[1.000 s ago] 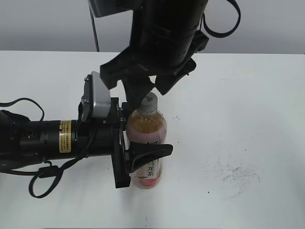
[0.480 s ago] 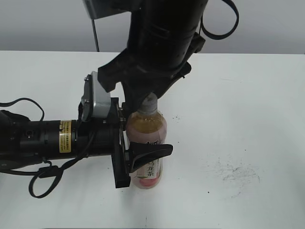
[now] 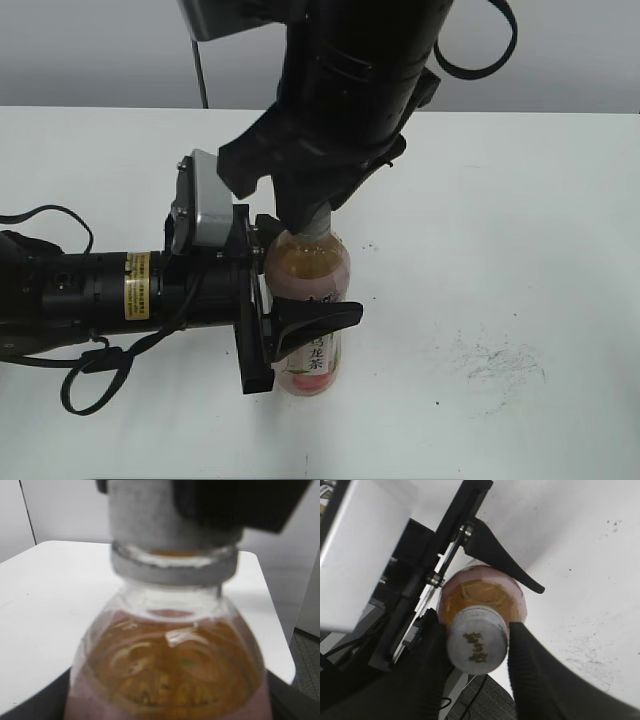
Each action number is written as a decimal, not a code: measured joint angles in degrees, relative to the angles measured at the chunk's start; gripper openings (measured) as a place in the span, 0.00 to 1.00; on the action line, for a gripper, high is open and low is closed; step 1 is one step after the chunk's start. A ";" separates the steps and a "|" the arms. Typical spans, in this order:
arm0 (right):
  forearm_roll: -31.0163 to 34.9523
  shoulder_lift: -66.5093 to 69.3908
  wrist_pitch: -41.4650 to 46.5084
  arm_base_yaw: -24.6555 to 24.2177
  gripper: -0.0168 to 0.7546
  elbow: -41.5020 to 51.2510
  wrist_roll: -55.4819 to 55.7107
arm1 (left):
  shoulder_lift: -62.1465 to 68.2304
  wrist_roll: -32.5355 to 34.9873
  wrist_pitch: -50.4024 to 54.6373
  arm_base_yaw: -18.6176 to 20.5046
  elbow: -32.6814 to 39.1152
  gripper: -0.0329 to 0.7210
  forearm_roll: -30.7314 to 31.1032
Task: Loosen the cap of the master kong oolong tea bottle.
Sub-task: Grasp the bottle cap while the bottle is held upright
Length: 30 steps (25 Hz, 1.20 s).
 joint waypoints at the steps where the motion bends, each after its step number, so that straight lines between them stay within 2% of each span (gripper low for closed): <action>1: 0.00 -0.06 0.00 0.00 0.37 0.00 -0.82 | 0.00 0.00 0.00 0.00 0.00 0.63 0.00; 7: 0.48 -0.06 -0.03 0.00 0.37 0.00 -5.74 | 0.00 0.00 0.00 0.00 0.00 0.63 -0.05; 11: 0.59 -0.06 -0.03 0.00 0.37 0.00 -17.88 | 0.00 0.00 0.00 0.00 0.00 0.63 -0.05; 20: 0.88 -0.15 -0.03 0.00 0.37 0.00 -61.12 | 0.00 0.26 0.00 0.00 0.00 0.63 0.30; 28: 1.41 -0.19 -0.25 0.00 0.37 0.00 -114.09 | 0.00 0.29 0.00 0.00 0.00 0.63 0.32; 30: 1.55 -0.21 -0.25 0.00 0.37 0.00 -122.28 | 0.00 0.29 0.00 0.00 0.00 0.63 0.32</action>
